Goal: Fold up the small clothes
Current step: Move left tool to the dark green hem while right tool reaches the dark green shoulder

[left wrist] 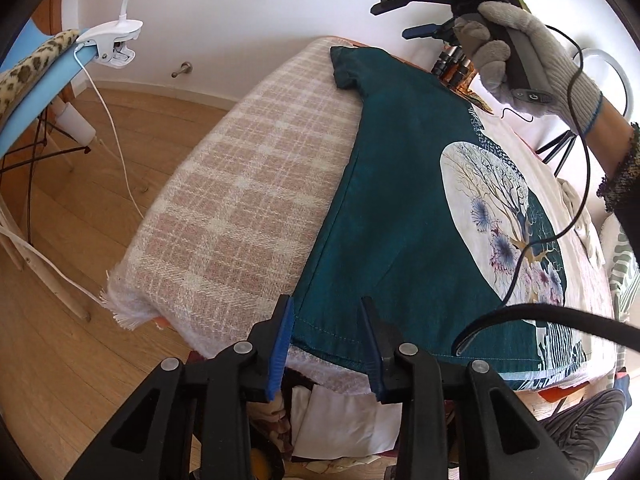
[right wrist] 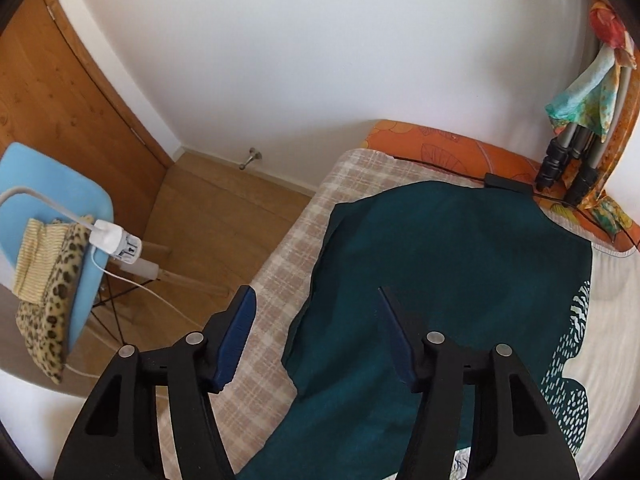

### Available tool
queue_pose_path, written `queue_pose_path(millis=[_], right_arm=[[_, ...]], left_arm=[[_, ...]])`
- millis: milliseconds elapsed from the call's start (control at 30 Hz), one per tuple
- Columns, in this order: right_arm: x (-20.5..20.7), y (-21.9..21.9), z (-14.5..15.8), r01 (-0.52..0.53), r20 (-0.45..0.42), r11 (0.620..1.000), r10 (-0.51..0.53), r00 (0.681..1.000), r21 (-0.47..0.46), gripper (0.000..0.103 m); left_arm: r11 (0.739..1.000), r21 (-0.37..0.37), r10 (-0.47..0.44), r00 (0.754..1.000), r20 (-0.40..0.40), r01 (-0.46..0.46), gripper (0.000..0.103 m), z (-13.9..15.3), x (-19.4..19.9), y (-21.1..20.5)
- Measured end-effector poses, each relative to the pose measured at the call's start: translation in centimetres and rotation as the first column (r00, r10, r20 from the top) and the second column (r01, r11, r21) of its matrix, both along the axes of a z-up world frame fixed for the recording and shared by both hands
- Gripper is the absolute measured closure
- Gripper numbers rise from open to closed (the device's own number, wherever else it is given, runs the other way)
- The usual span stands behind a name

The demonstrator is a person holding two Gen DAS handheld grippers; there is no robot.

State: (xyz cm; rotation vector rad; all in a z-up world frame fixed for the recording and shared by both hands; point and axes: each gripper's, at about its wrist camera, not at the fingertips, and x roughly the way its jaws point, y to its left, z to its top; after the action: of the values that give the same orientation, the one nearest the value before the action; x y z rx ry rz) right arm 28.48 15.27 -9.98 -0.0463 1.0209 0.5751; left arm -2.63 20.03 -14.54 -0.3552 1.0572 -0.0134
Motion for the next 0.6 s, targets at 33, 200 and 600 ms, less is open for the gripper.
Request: queue_pose_path(millis=[33, 200, 600], right_arm=[[0.7, 0.8, -0.6, 0.001, -0.011, 1.000, -0.001, 1.000, -0.008, 0.045], [3.0, 3.4, -3.2, -0.008, -0.026, 0.999, 0.007, 1.000, -0.052, 0.046], [5.5, 6.2, -5.9, 0.006, -0.027, 0.985, -0.011, 1.000, -0.172, 0.047]], left_arm=[[1.000, 0.002, -0.001, 1.000, -0.002, 0.001, 0.071, -0.1, 0.1, 0.0], [0.999, -0.032, -0.010, 1.000, -0.025, 0.009, 0.073, -0.8, 0.6, 0.1], [0.999, -0.038, -0.030, 0.999, -0.025, 0.030, 0.072, -1.1, 1.1, -0.2]])
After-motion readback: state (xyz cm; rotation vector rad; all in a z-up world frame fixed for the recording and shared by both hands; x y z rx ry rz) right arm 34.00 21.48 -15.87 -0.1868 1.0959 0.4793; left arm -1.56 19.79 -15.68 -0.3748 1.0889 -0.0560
